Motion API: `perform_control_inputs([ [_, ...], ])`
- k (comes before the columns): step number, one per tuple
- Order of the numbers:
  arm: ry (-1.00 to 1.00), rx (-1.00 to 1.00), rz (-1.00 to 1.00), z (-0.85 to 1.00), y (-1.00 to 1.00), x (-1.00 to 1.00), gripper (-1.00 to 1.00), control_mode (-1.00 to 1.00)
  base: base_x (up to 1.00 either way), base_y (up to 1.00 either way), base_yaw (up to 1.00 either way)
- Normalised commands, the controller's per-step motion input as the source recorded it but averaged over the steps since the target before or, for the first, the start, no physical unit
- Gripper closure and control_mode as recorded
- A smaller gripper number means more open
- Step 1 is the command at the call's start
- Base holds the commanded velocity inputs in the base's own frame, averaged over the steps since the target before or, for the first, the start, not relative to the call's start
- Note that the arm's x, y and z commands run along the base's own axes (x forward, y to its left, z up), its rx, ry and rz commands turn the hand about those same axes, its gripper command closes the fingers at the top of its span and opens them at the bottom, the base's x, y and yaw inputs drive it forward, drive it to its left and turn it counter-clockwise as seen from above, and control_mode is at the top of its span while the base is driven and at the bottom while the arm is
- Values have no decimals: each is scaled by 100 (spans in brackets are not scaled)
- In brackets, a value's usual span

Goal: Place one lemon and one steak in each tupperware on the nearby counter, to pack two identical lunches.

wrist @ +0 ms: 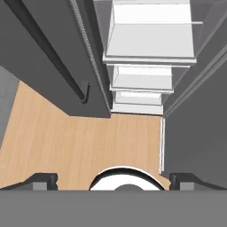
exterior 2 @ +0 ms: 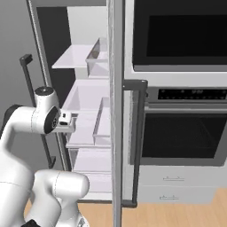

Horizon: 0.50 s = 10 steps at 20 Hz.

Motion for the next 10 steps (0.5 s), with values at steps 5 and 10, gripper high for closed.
perform_control_inputs([
  [5,0,0,0,0,0,0,-100,100,55,39,0],
  [10,0,0,0,0,0,0,-100,100,16,5,1],
])
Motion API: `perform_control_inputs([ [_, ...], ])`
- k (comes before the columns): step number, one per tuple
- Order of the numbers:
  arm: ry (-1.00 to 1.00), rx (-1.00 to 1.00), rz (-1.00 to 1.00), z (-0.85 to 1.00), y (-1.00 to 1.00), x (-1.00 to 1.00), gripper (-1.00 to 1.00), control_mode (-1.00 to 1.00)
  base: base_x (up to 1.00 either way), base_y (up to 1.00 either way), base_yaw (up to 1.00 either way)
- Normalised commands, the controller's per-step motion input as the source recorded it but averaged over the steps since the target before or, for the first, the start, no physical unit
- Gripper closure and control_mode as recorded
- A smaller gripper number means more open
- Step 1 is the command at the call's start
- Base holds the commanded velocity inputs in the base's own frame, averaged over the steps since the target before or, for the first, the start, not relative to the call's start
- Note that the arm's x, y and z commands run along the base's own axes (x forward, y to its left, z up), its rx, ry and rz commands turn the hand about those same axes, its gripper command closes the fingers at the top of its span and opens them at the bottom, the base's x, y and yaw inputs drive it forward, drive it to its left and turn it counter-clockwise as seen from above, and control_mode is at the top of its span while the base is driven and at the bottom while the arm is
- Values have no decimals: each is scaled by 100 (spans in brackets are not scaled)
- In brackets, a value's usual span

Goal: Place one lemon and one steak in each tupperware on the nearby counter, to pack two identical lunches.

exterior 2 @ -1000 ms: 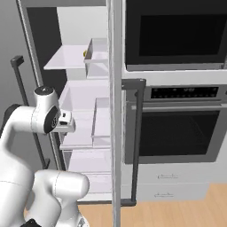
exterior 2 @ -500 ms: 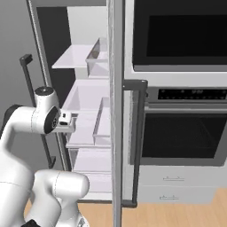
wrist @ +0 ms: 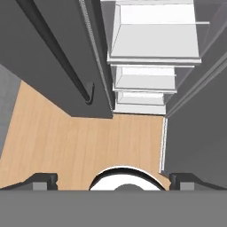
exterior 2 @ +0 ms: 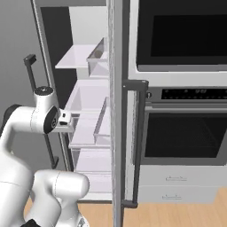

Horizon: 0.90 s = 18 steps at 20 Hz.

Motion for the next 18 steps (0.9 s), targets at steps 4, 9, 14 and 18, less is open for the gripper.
perform_control_inputs([
  [4,0,0,0,0,0,0,-100,100,17,-15,0],
  [9,0,0,0,0,0,0,-100,100,1,-63,0],
  [14,0,0,0,0,0,0,-100,100,-82,45,14],
  [18,0,0,0,0,0,0,-100,100,-10,100,17],
])
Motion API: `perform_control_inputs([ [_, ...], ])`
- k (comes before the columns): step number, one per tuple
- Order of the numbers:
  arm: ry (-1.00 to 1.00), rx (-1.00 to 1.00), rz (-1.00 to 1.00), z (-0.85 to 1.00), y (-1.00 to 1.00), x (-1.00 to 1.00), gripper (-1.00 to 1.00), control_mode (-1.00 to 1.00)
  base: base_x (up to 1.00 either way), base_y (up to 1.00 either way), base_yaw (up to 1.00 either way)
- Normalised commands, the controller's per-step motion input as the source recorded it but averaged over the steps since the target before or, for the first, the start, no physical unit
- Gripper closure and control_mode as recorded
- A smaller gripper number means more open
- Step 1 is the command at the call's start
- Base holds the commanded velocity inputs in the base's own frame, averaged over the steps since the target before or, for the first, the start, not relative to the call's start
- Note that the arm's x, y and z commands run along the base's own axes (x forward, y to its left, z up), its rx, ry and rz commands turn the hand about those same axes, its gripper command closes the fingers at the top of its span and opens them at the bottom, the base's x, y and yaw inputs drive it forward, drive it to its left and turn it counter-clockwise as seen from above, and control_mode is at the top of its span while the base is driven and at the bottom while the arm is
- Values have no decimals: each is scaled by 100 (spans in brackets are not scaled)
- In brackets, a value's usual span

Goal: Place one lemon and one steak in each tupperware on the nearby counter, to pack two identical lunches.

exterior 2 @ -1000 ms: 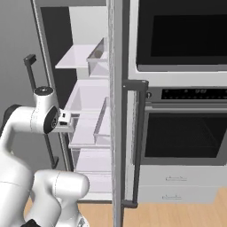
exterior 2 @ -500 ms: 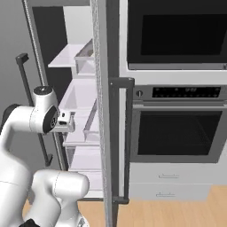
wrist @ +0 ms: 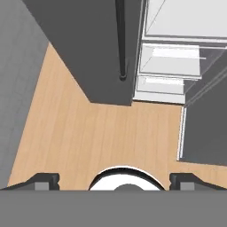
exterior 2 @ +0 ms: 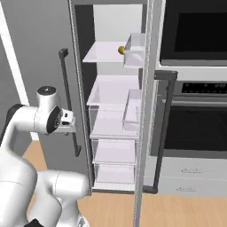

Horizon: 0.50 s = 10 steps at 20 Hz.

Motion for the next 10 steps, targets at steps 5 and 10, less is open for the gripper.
perform_control_inputs([
  [5,0,0,0,0,0,0,-100,100,85,49,1],
  [10,0,0,0,0,0,0,-100,100,34,-79,1],
])
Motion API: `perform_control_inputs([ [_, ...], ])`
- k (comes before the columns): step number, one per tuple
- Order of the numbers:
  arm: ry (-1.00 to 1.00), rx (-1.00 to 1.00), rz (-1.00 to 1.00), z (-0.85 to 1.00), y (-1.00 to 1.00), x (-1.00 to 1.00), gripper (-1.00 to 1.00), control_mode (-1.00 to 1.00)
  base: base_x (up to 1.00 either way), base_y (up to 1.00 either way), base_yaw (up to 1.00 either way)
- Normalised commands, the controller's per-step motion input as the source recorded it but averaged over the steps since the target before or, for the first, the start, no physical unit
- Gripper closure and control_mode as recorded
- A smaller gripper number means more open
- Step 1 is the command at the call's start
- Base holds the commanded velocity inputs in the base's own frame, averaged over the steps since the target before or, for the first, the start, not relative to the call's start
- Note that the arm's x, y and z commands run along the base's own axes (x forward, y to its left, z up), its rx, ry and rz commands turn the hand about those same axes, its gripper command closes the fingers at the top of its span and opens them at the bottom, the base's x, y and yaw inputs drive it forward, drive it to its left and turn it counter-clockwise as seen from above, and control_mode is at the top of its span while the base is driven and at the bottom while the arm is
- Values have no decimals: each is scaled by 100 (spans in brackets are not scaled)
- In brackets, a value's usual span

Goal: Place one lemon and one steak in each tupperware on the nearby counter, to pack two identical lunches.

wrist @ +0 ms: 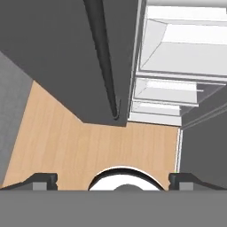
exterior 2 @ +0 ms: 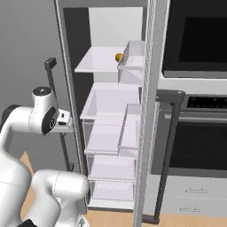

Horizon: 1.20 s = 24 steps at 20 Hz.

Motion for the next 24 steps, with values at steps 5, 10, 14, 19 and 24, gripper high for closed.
perform_control_inputs([
  [5,0,0,0,0,0,0,-100,100,17,-48,0],
  [10,0,0,0,0,0,0,-100,100,82,-36,0],
  [14,0,0,0,0,0,0,-100,100,-16,-97,-1],
  [19,-17,-1,-18,80,-4,13,-100,-100,-1,-14,-2],
  [24,-42,0,-19,100,-42,-4,-100,-100,0,0,0],
])
